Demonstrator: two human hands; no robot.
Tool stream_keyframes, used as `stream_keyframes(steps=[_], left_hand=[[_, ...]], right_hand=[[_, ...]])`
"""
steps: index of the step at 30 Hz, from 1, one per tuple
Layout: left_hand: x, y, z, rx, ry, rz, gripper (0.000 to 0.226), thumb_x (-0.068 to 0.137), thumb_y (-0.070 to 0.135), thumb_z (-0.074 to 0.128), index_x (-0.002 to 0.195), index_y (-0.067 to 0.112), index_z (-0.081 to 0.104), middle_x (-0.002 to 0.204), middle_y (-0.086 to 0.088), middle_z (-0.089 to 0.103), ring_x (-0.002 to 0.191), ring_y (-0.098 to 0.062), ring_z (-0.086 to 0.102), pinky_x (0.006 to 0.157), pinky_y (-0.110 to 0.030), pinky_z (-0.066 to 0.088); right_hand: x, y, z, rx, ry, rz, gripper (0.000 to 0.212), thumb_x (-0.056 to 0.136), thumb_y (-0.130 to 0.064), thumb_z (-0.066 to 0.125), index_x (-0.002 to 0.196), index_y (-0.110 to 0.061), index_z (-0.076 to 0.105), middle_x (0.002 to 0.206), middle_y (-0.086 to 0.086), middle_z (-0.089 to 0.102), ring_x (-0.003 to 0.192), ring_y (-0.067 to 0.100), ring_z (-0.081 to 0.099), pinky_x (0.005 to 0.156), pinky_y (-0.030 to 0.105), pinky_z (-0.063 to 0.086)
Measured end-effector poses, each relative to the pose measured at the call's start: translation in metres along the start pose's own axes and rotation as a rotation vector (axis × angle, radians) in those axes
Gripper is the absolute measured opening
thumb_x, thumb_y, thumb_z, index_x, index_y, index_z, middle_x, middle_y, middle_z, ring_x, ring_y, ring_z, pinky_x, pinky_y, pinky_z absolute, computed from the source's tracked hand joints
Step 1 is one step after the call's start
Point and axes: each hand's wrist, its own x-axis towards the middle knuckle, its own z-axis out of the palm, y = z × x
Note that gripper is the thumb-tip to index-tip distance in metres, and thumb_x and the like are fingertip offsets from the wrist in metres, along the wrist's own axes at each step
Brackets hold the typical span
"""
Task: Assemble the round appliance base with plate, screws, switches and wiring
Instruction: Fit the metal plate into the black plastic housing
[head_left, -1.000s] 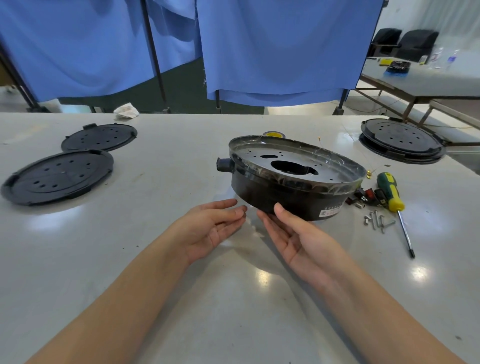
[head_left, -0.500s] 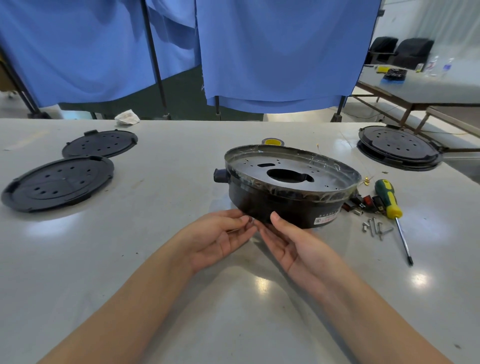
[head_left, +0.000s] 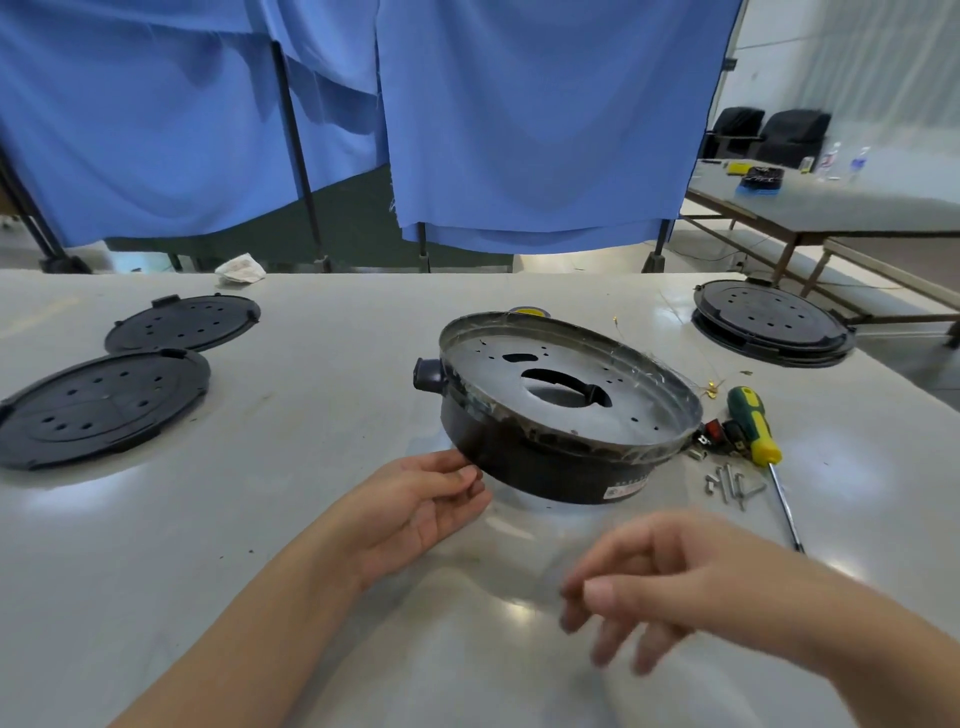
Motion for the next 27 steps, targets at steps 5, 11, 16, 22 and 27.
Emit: stream_keyframes(steps=[5, 11, 16, 22, 27], left_hand=[[0.0, 0.001, -0.002, 0.035, 0.014, 0.026, 0.027, 0.071, -0.004, 0.063, 0.097, -0.005, 0.069, 0.075, -0.009, 0.066, 0.068, -0.017, 0.069, 0.068, -0.029, 0.06], [-0.002, 0.0, -0.001, 0.085, 0.005, 0.043, 0.018, 0.069, -0.003, 0.066, 0.083, 0.0, 0.077, 0.074, -0.01, 0.065, 0.067, -0.018, 0.068, 0.067, -0.029, 0.059], [-0.002, 0.002, -0.001, 0.114, 0.006, 0.068, 0.018, 0.069, -0.002, 0.066, 0.083, 0.002, 0.078, 0.074, -0.009, 0.065, 0.067, -0.017, 0.069, 0.067, -0.029, 0.059], [-0.004, 0.003, 0.003, 0.149, 0.041, 0.087, 0.032, 0.067, -0.002, 0.066, 0.098, -0.006, 0.069, 0.07, -0.008, 0.064, 0.066, -0.019, 0.068, 0.069, -0.032, 0.061], [-0.006, 0.003, 0.006, 0.133, 0.064, 0.122, 0.018, 0.079, -0.01, 0.059, 0.093, -0.005, 0.07, 0.07, -0.01, 0.067, 0.063, -0.019, 0.069, 0.063, -0.028, 0.06]], right_hand=[[-0.016, -0.043, -0.026, -0.395, 0.498, -0.476, 0.043, 0.068, -0.067, 0.066, 0.087, -0.03, 0.073, 0.079, -0.004, 0.073, 0.061, 0.001, 0.062, 0.056, 0.016, 0.047], [0.065, -0.059, -0.067, -0.849, 0.532, -0.178, 0.044, 0.094, -0.053, 0.04, 0.093, -0.019, 0.067, 0.09, 0.01, 0.068, 0.07, 0.023, 0.058, 0.063, 0.032, 0.046], [0.092, -0.049, -0.073, -1.063, 0.327, -0.037, 0.049, 0.087, -0.067, 0.04, 0.073, -0.026, 0.06, 0.069, -0.01, 0.059, 0.067, 0.01, 0.055, 0.06, 0.027, 0.037], [0.099, -0.062, -0.08, -0.95, 0.128, 0.115, 0.043, 0.085, -0.061, 0.054, 0.057, -0.028, 0.059, 0.054, -0.019, 0.052, 0.061, 0.005, 0.048, 0.065, 0.024, 0.035], [0.1, -0.061, -0.08, -0.729, 0.016, 0.055, 0.034, 0.09, -0.043, 0.059, 0.066, -0.021, 0.052, 0.063, -0.006, 0.049, 0.06, 0.009, 0.044, 0.071, 0.029, 0.034]])
